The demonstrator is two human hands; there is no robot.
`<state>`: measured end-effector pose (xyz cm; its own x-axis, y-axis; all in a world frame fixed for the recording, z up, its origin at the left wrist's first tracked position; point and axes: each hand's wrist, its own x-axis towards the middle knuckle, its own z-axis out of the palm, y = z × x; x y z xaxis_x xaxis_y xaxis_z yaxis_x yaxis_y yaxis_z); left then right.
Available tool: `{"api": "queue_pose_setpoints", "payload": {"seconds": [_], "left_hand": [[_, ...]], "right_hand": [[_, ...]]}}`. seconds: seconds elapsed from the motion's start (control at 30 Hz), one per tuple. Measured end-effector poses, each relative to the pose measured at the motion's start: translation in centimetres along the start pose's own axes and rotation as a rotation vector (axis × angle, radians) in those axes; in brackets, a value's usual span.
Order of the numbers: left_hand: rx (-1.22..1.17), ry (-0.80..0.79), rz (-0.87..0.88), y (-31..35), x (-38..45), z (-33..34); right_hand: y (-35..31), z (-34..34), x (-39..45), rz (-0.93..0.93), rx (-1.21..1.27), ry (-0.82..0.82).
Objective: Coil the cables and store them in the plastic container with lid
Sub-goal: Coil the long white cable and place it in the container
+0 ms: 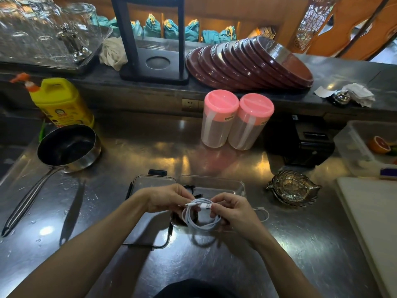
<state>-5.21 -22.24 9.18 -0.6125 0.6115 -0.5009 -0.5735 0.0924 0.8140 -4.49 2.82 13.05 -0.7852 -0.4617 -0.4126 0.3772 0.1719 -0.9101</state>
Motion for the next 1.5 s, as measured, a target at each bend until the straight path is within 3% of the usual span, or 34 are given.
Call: {"api": "queue_pose_setpoints", "payload": {"seconds": [0.4,0.5,0.67,0.77,0.87,0.97,1.07,1.23,1.5], "left_hand": [[-0.214,0.406,0.266,-1.9,2.9,4.4],[-0.222,0.441,0.305,-1.4,2.7,5.2],[-0.435,0.238,0.234,-1.8,1.4,4.7],[-0.591,0.126,0.170,-1.6,0.2,4.3],[-0.273,0.197,0.136,-0.7,-0.2,4.6],[-0.072,0.337,0.148,-0.8,0.4,4.6],[-0.168,0.416,0.173,-1.4,0.8,4.3],[-0.211,0.459,0.185,-1.5,1.8,4.9],[-0.196,0.371,0.201,-1.6,2.8,5.9]], "right_hand": [[-0.9,0.2,-0.3,-0.111,-0.020,0.065],[-1.3,0.7,-0.5,-0.168,-0.033,0.082],[-1.3,0.8,-0.4,-0.149,-0.084,0.114],[-0.5,0.5,-0.1,-0.166,-0.253,0.145],[0.1,0.4,-0.1,-0.165,-0.405,0.086],[0.5,0.3,0.0,-0.151,-0.324,0.093],[1.0,0.1,0.6,-0.093,-0.149,0.150],[1.5,-0.7,1.7,0.020,-0.074,0.137],[1.2,-0.5,1.8,-0.038,-0.072,0.091]]}}
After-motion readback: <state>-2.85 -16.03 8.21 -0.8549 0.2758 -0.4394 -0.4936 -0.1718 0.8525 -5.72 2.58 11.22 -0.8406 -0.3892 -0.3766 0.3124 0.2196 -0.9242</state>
